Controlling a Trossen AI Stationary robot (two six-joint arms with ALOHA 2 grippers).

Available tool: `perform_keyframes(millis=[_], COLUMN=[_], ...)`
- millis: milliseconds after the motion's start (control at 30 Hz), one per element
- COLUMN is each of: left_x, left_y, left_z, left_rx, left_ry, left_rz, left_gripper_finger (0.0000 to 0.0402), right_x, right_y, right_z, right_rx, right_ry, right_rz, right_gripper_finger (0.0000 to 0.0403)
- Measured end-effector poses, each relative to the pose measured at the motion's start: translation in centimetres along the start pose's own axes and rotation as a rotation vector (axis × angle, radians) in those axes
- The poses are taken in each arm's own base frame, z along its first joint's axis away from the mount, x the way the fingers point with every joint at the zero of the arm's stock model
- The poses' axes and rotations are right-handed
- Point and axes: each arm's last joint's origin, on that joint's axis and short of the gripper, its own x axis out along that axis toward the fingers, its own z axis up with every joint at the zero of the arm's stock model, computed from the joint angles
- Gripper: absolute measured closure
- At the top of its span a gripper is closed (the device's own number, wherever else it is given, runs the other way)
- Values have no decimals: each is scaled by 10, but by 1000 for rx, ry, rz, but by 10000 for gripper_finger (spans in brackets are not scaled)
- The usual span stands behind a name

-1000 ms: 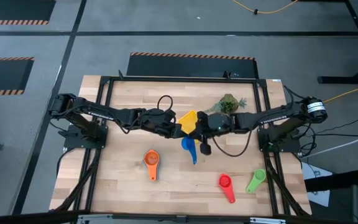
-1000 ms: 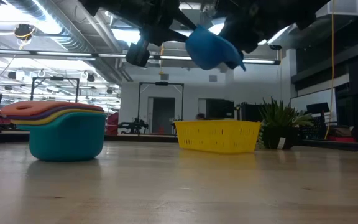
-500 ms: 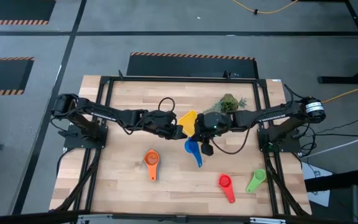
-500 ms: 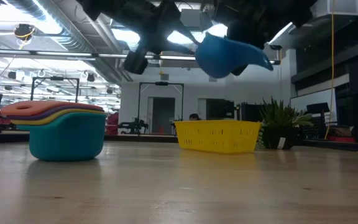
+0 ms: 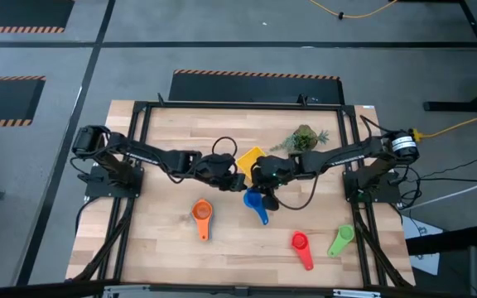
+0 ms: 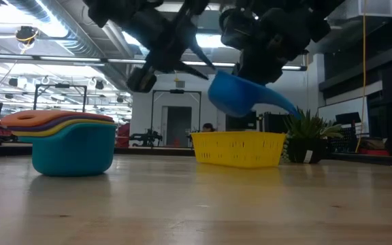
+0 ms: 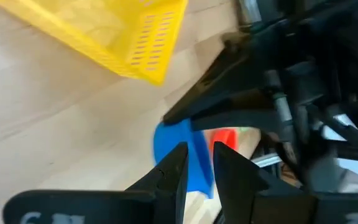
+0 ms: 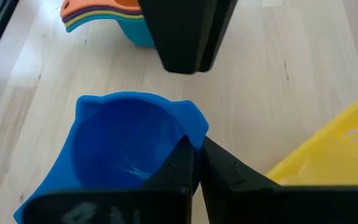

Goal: Nest measuring cups in basket
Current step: Stack the blue measuring cup on top of the orange measuring cup

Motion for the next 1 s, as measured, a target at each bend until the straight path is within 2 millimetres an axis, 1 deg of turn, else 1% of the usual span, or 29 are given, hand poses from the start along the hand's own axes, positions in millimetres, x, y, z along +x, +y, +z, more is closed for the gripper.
perform_keyframes(millis=[100, 200, 567, 733, 833, 1000], left_x=[1, 3, 2, 2, 2, 2], left_y=[-2, 1, 0, 0, 0, 0], left_z=[-1, -4, -4, -4, -4, -4], left_rx=[3, 6, 8, 8, 8, 3], left_ry=[-9, -7, -16, -7, 7, 6], left_rz=[-7, 16, 3, 1, -2, -2], left_gripper_finger=[333, 333, 333, 335, 348, 385], right_x=[0, 0, -1, -1, -1, -1], right_y=[0, 1, 1, 1, 1, 1], right_z=[2, 6, 13, 13, 13, 13], right_rx=[-4, -9, -19, -20, -19, -19], right_ry=[-25, -58, -133, -134, -134, -134], right_rz=[2, 5, 11, 11, 14, 10], right_gripper_finger=[386, 386, 386, 386, 386, 385])
